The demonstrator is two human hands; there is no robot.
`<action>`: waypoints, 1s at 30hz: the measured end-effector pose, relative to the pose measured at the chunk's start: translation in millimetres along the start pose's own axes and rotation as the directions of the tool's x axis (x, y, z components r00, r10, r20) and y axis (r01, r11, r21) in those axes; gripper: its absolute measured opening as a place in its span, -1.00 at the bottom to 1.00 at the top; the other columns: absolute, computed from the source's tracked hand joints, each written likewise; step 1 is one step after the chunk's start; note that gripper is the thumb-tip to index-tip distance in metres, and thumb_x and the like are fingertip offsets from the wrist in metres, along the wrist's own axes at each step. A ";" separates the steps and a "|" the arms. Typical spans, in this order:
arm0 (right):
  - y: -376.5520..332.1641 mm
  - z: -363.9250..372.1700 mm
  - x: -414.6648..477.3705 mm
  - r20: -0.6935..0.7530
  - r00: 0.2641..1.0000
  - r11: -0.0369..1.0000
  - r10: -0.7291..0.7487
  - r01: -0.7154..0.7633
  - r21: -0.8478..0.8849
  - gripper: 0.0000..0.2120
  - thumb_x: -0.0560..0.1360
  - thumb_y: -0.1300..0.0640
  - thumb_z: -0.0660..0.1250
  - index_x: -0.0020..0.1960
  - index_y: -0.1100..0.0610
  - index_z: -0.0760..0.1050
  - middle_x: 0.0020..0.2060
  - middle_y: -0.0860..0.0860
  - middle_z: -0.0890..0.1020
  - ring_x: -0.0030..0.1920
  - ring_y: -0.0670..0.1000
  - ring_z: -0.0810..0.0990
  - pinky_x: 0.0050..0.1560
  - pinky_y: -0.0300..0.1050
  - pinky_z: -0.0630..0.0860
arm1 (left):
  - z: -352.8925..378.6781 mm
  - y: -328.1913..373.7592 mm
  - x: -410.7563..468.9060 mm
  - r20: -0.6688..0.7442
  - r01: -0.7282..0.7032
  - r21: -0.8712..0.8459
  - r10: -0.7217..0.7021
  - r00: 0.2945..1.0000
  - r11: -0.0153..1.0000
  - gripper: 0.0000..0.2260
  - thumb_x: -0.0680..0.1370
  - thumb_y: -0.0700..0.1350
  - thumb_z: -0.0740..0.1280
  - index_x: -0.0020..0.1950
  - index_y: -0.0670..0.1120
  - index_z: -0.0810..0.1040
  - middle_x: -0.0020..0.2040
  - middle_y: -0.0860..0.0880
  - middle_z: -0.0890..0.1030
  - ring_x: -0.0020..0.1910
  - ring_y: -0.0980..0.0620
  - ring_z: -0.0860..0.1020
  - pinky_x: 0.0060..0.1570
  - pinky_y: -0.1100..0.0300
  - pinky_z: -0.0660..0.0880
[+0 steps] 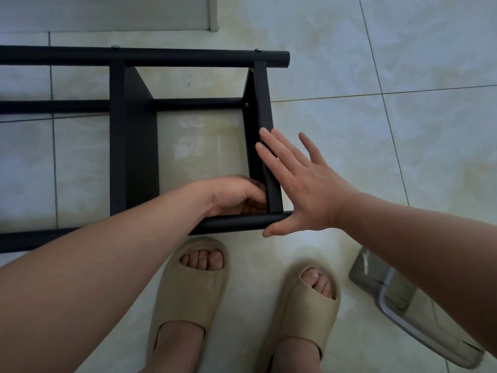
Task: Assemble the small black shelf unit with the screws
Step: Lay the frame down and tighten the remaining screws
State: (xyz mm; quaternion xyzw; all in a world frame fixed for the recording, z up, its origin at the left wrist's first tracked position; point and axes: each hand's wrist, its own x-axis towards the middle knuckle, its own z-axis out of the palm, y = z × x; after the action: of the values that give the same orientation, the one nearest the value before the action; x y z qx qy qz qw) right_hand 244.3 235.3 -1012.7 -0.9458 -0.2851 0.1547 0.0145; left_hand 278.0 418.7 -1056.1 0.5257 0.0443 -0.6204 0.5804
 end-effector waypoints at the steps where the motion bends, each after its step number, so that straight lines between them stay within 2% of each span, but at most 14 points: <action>1: 0.0 -0.2 -0.1 0.000 1.000 1.000 0.000 0.000 0.001 0.29 0.28 -0.68 0.05 0.65 0.23 -0.09 0.64 0.14 -0.12 0.64 0.12 -0.15 0.58 0.32 -0.12 | 0.4 0.0 -0.1 -0.007 0.007 0.030 -0.007 1.000 1.000 -0.85 0.56 -0.38 0.23 -0.10 -0.21 0.56 -0.25 -0.11 0.64 -0.27 0.00 0.63 -0.21 0.19 0.57; 3: 0.1 -0.6 -0.3 0.005 1.000 1.000 0.002 -0.002 0.000 0.29 0.28 -0.68 0.04 0.65 0.23 -0.09 0.64 0.14 -0.13 0.64 0.12 -0.15 0.58 0.32 -0.12 | 0.5 0.4 -0.4 -0.060 0.022 0.084 -0.017 0.998 0.996 -0.91 0.56 -0.35 0.28 -0.04 -0.24 0.57 -0.20 -0.16 0.64 -0.24 -0.03 0.63 -0.18 0.17 0.58; 7: -0.2 -0.7 0.2 0.018 1.000 1.000 0.007 -0.006 -0.010 0.29 0.27 -0.69 0.03 0.65 0.22 -0.11 0.64 0.13 -0.14 0.64 0.11 -0.17 0.58 0.32 -0.14 | 0.8 1.0 -0.6 -0.119 0.021 0.091 -0.010 0.993 0.996 -0.90 0.54 -0.40 0.30 -0.02 -0.23 0.52 -0.30 -0.12 0.58 -0.37 0.04 0.59 -0.33 0.28 0.55; 10: -0.3 -0.5 0.2 0.023 1.000 1.000 0.009 -0.008 -0.022 0.29 0.27 -0.69 0.01 0.65 0.22 -0.12 0.64 0.13 -0.15 0.64 0.11 -0.17 0.57 0.32 -0.14 | 1.0 0.9 -0.7 -0.112 0.006 0.070 0.002 0.994 0.998 -0.84 0.55 -0.42 0.28 0.07 -0.24 0.51 -0.16 -0.22 0.54 -0.25 -0.05 0.58 -0.21 0.20 0.55; 12: -0.4 -0.3 0.2 0.024 1.000 1.000 0.008 -0.007 -0.022 0.29 0.27 -0.69 0.01 0.65 0.22 -0.12 0.64 0.13 -0.15 0.64 0.11 -0.17 0.57 0.33 -0.14 | 0.4 1.0 -1.3 -0.097 0.001 0.043 0.003 0.995 0.999 -0.82 0.55 -0.44 0.27 0.10 -0.26 0.52 -0.14 -0.22 0.57 -0.23 -0.06 0.59 -0.18 0.19 0.58; 18: -0.3 -0.3 0.3 0.016 1.000 1.000 0.002 -0.002 -0.012 0.29 0.28 -0.69 0.02 0.65 0.23 -0.11 0.64 0.14 -0.14 0.64 0.13 -0.16 0.57 0.34 -0.12 | -0.5 1.4 -1.3 -0.031 0.014 -0.040 -0.015 0.999 0.999 -0.83 0.56 -0.43 0.23 -0.05 -0.21 0.55 -0.23 -0.12 0.64 -0.27 0.01 0.65 -0.22 0.21 0.60; 20: -0.2 -0.3 0.4 0.013 1.000 1.000 0.000 0.000 -0.011 0.29 0.28 -0.69 0.02 0.65 0.23 -0.11 0.64 0.15 -0.14 0.64 0.13 -0.16 0.57 0.34 -0.13 | 0.9 1.1 -1.5 -0.021 0.013 -0.012 -0.013 1.000 1.000 -0.85 0.57 -0.39 0.24 -0.09 -0.20 0.57 -0.23 -0.11 0.65 -0.25 0.01 0.65 -0.20 0.19 0.60; 23: 0.2 -0.6 0.0 0.013 1.000 1.000 -0.001 0.001 -0.010 0.29 0.28 -0.69 0.02 0.65 0.23 -0.12 0.64 0.14 -0.15 0.64 0.13 -0.17 0.57 0.33 -0.14 | 0.2 0.6 -0.2 -0.090 0.021 0.059 -0.016 0.996 0.998 -0.91 0.55 -0.37 0.31 -0.01 -0.25 0.58 -0.13 -0.21 0.63 -0.22 -0.05 0.65 -0.13 0.15 0.60; 25: 0.0 -0.5 0.3 0.016 1.000 1.000 -0.003 0.003 -0.006 0.29 0.28 -0.68 0.02 0.65 0.23 -0.12 0.64 0.14 -0.15 0.64 0.13 -0.17 0.57 0.33 -0.14 | -0.1 0.6 0.7 -0.114 0.016 0.065 -0.008 0.993 0.998 -0.87 0.54 -0.40 0.31 0.04 -0.27 0.55 -0.10 -0.24 0.58 -0.23 -0.05 0.63 -0.15 0.16 0.60; 30: 0.2 -0.1 0.7 0.017 1.000 1.000 -0.003 0.003 -0.011 0.29 0.28 -0.69 0.02 0.65 0.23 -0.12 0.64 0.14 -0.15 0.64 0.13 -0.18 0.57 0.33 -0.13 | -0.7 0.8 1.4 -0.086 -0.013 0.037 0.016 0.996 0.999 -0.85 0.53 -0.45 0.27 -0.03 -0.25 0.53 -0.25 -0.14 0.60 -0.29 0.00 0.62 -0.22 0.21 0.59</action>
State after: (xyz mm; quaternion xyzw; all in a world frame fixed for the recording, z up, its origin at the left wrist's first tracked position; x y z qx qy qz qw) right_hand 245.0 235.5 -1012.8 -0.9441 -0.2875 0.1609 0.0070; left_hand 279.3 417.9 -1056.9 0.5627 0.0540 -0.5936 0.5728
